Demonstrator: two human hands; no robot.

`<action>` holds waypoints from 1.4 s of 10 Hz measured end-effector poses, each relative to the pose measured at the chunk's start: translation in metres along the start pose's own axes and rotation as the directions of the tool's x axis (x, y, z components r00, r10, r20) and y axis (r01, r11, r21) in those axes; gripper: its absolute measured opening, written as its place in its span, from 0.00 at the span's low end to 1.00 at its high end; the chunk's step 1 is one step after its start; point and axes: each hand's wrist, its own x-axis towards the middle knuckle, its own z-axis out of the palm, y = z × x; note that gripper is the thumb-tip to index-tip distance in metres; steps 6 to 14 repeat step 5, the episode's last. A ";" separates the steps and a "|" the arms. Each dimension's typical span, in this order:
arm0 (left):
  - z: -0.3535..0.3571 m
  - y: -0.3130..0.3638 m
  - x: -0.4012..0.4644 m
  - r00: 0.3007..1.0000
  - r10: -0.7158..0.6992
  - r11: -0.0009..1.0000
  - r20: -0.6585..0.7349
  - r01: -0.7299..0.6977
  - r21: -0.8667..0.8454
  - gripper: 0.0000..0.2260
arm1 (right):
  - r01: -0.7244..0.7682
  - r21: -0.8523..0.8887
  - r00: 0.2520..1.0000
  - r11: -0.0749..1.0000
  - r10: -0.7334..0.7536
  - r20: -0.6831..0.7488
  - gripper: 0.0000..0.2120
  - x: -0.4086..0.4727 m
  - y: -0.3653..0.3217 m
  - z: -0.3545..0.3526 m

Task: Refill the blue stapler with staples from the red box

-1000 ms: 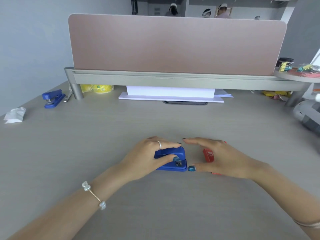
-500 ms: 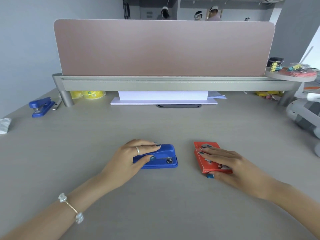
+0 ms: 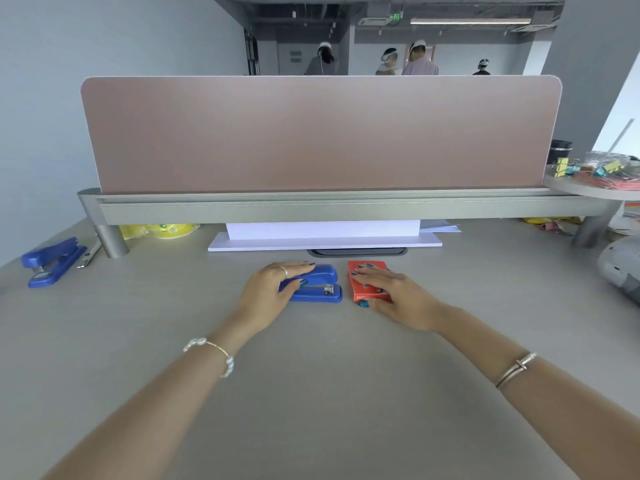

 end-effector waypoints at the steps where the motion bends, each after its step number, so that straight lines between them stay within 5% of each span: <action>1: 0.006 -0.006 0.013 0.999 -0.027 1.000 -0.023 0.027 -0.009 0.16 | -0.013 0.001 1.000 1.000 0.013 0.014 0.23 0.016 0.006 -0.001; 4: 0.009 -0.012 0.016 0.999 0.006 1.000 -0.044 -0.008 -0.027 0.16 | 0.014 0.030 1.000 0.999 -0.014 -0.012 0.26 0.019 0.010 0.005; 5: 0.000 0.000 0.011 0.999 -0.044 0.987 -0.023 0.040 -0.156 0.21 | -0.087 0.280 0.989 0.956 0.117 -0.089 0.29 0.009 -0.003 -0.010; 14: 0.000 0.000 0.011 0.999 -0.044 0.987 -0.023 0.040 -0.156 0.21 | -0.087 0.280 0.989 0.956 0.117 -0.089 0.29 0.009 -0.003 -0.010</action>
